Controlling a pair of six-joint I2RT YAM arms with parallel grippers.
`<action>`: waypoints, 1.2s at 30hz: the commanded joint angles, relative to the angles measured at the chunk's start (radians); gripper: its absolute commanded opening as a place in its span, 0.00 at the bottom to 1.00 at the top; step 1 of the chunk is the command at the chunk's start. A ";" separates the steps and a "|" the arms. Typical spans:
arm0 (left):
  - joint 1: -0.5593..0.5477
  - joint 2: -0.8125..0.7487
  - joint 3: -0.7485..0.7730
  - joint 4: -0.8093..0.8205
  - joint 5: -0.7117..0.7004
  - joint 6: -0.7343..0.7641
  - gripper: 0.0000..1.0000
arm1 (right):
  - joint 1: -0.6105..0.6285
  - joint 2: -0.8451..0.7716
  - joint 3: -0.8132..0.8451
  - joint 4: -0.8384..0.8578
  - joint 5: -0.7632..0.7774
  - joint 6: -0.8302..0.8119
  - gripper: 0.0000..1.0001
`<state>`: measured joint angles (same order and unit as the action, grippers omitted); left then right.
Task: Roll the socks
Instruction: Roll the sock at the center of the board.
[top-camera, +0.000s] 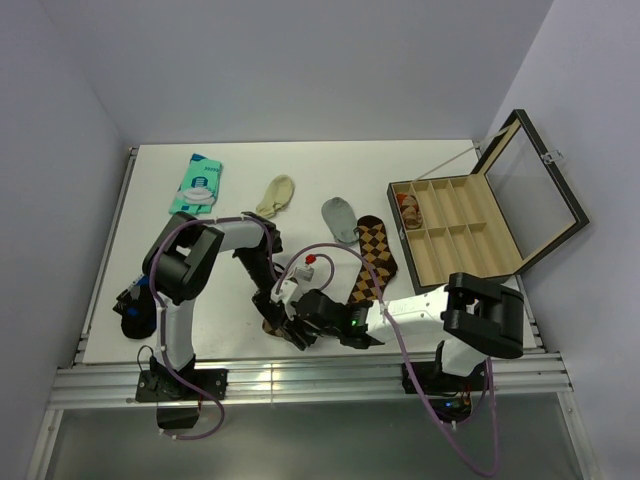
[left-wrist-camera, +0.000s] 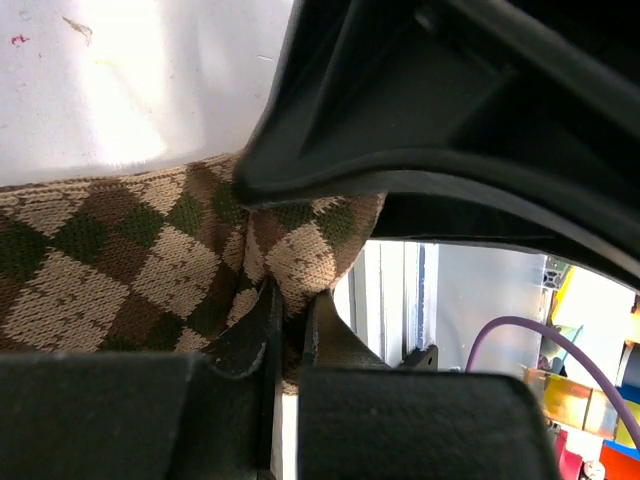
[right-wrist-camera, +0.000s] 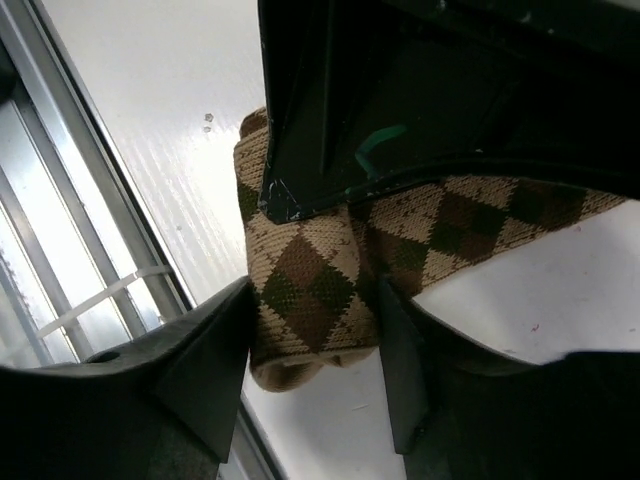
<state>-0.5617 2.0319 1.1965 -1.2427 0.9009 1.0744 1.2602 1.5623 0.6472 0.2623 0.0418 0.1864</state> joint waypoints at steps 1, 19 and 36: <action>-0.010 0.014 0.008 0.060 -0.082 0.016 0.00 | 0.004 0.019 0.031 0.069 0.041 0.004 0.46; 0.042 -0.274 -0.044 0.344 -0.025 -0.261 0.41 | -0.007 0.028 -0.017 -0.001 0.044 0.096 0.15; 0.265 -0.519 -0.129 0.603 -0.033 -0.501 0.45 | -0.145 0.070 0.035 -0.093 -0.226 0.148 0.15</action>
<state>-0.3443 1.5478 1.0477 -0.6689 0.8078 0.6155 1.1587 1.5898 0.6563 0.2756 -0.0799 0.3115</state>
